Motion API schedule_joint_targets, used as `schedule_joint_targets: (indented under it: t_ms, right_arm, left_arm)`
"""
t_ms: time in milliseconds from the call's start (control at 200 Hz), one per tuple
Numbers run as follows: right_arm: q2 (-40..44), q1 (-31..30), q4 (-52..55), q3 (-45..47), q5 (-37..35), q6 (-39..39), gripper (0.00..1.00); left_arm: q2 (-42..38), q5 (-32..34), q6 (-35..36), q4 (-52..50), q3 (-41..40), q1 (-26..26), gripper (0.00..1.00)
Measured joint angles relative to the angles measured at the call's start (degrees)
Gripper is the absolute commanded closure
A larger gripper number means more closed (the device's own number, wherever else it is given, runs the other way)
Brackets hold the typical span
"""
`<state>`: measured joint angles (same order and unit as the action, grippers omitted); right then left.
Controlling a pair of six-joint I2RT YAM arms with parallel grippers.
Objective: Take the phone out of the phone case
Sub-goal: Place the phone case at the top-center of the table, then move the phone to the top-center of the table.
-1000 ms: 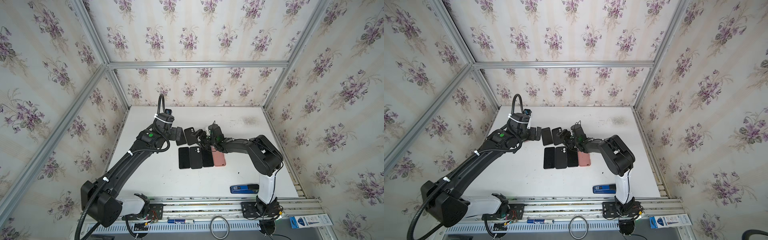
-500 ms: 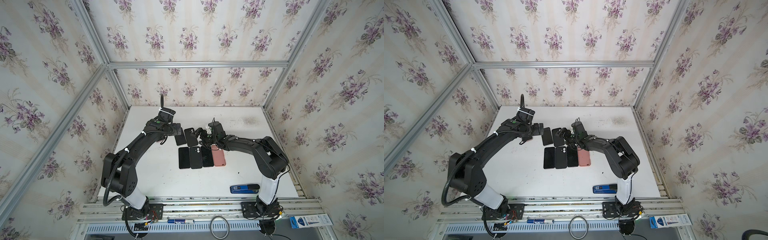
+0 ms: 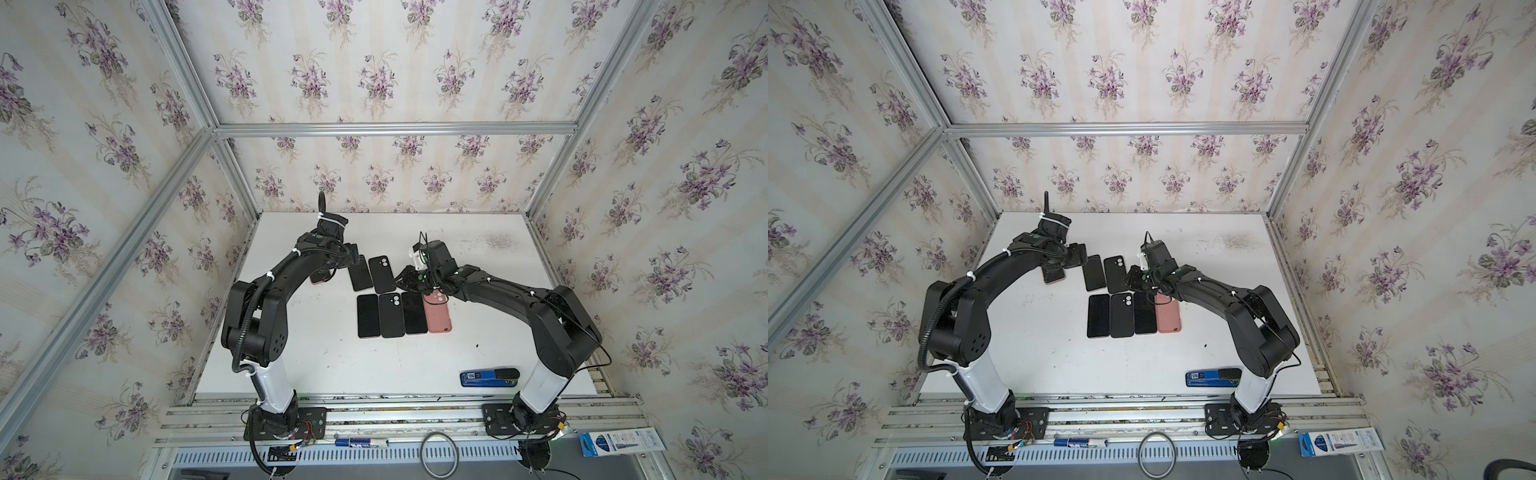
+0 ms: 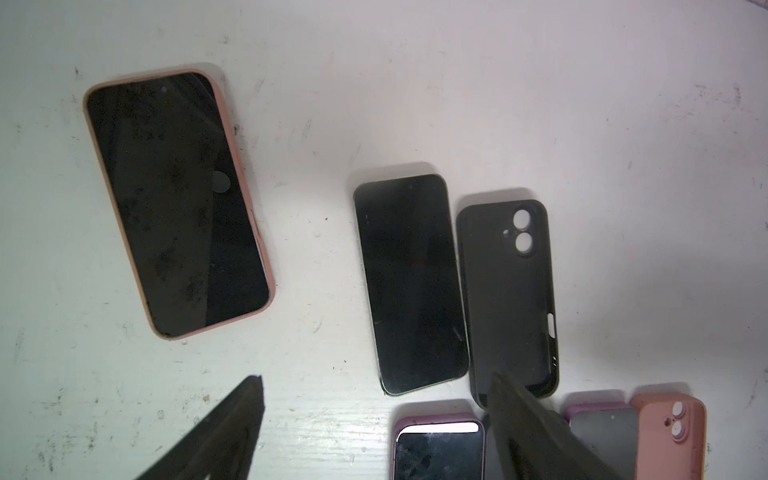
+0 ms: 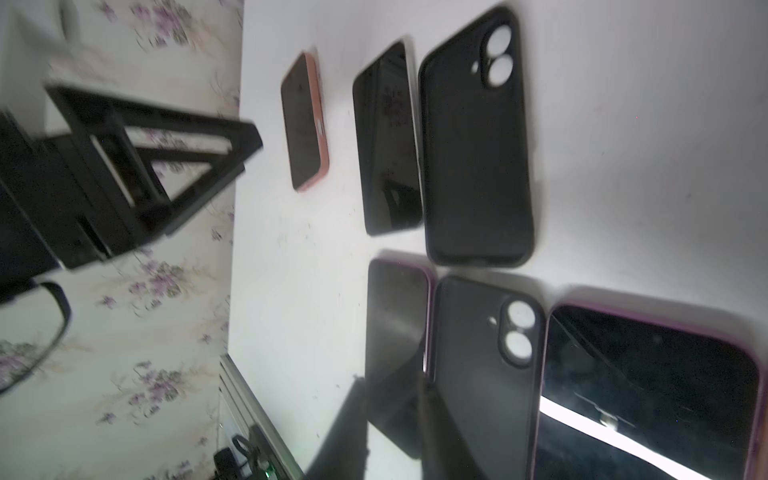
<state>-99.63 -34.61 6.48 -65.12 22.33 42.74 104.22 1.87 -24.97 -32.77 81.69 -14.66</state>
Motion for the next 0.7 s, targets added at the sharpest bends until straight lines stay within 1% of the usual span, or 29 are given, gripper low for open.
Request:
schedule_joint_targets:
  t_ms: [30,115,130,140,165,225,325,425,700]
  right_arm:
    - [0.0,-0.7,1.2,0.0,-0.2,-1.0,0.94]
    - [-0.2,-2.4,4.0,0.0,-0.4,-3.4,0.97]
    - [-0.2,-2.5,4.2,0.0,-0.4,-3.7,0.97]
    - [-0.3,-2.6,4.3,0.0,-0.5,-3.9,0.97]
    - [-0.6,-2.9,4.6,-0.1,-0.7,-4.2,0.98]
    - [-1.7,-3.3,5.0,-0.1,-1.3,-4.8,0.98]
    - [-3.7,-3.7,5.7,-0.5,-1.6,-5.1,1.0]
    - [-4.5,-3.8,5.6,-0.5,-1.8,-5.1,1.0]
    - [-3.5,-3.8,4.7,-0.5,-2.7,-5.3,1.0]
  left_arm:
    - [0.2,0.0,0.0,0.3,-0.2,0.3,0.28]
    - [0.7,0.0,-0.6,0.6,-0.8,1.2,0.43]
    - [0.8,0.0,-0.6,0.6,-0.9,1.3,0.44]
    - [0.9,0.1,-0.6,0.6,-0.9,1.4,0.48]
    - [1.1,0.1,-0.6,0.7,-1.0,1.6,0.52]
    - [1.8,0.1,-0.6,0.7,-1.2,1.9,0.59]
    - [3.3,0.4,-0.6,0.7,-1.2,2.2,0.67]
    - [4.8,0.6,0.1,0.7,-1.0,2.1,0.7]
    - [9.2,2.1,0.6,0.6,1.2,2.0,0.7]
